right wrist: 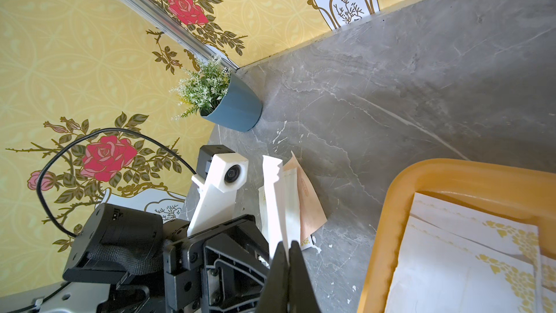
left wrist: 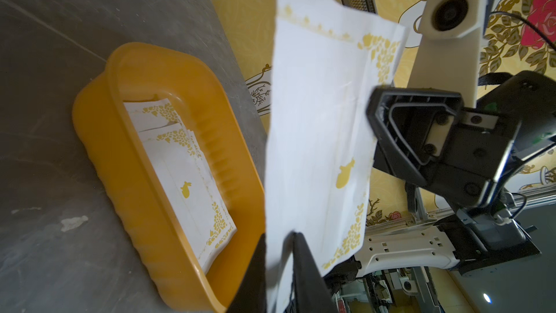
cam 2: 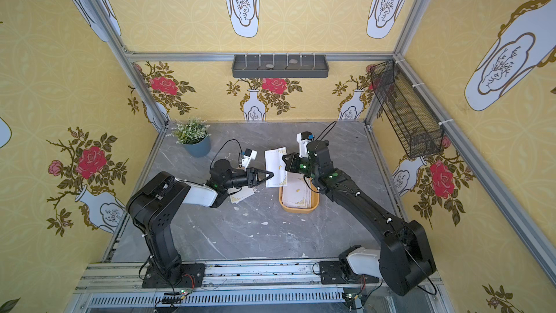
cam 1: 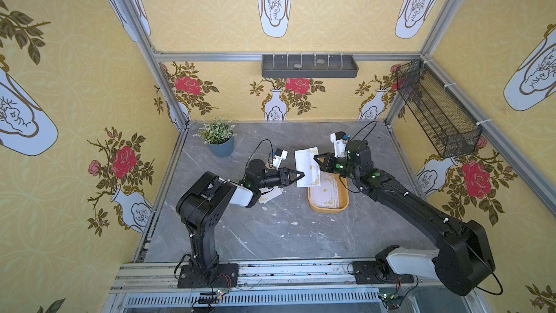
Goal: Take out the stationery paper from the storage box
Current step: Pick up the stationery paper from the storage box.
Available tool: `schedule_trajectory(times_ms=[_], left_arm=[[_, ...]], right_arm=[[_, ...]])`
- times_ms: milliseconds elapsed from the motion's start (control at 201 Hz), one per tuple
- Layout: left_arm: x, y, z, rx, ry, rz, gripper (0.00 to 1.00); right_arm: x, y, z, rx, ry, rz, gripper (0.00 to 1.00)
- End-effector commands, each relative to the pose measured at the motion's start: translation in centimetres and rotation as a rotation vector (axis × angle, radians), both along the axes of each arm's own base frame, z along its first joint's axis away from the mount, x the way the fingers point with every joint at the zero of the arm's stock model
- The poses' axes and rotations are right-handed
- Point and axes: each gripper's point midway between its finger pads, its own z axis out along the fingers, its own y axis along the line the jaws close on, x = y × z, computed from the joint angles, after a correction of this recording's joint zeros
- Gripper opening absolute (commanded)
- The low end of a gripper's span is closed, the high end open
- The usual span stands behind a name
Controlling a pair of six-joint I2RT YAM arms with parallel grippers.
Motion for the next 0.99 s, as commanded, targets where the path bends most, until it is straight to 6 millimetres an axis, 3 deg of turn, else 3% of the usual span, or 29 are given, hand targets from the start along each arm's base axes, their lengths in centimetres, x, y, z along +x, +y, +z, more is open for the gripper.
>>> schedule_trajectory(times_ms=[0, 90, 164, 249, 468, 692, 986], left_arm=[[-0.1, -0.1, 0.2, -0.012, -0.013, -0.012, 0.08], [-0.2, -0.1, 0.2, -0.012, -0.010, -0.012, 0.04], [-0.2, 0.0, 0.4, -0.015, -0.015, -0.013, 0.01], [-0.3, 0.1, 0.6, -0.017, -0.019, -0.013, 0.00], [-0.6, 0.4, 1.2, -0.013, -0.035, -0.009, 0.00], [-0.4, 0.6, 1.5, -0.003, -0.043, 0.012, 0.00], [0.0, 4.3, 0.0, 0.278, -0.080, 0.176, 0.00]], right_arm=[[0.1, 0.2, 0.1, 0.000, -0.021, 0.012, 0.00], [0.0, 0.0, -0.1, -0.007, -0.018, 0.010, 0.10], [0.0, -0.3, -0.2, -0.018, -0.020, 0.002, 0.43], [-0.1, -0.9, -0.1, -0.034, -0.027, -0.012, 0.64], [-0.6, -2.7, -0.1, -0.047, -0.029, -0.040, 0.71], [-1.2, -2.6, -0.9, -0.048, -0.005, -0.011, 0.73], [-1.4, -2.8, -1.2, -0.062, -0.004, -0.011, 0.73]])
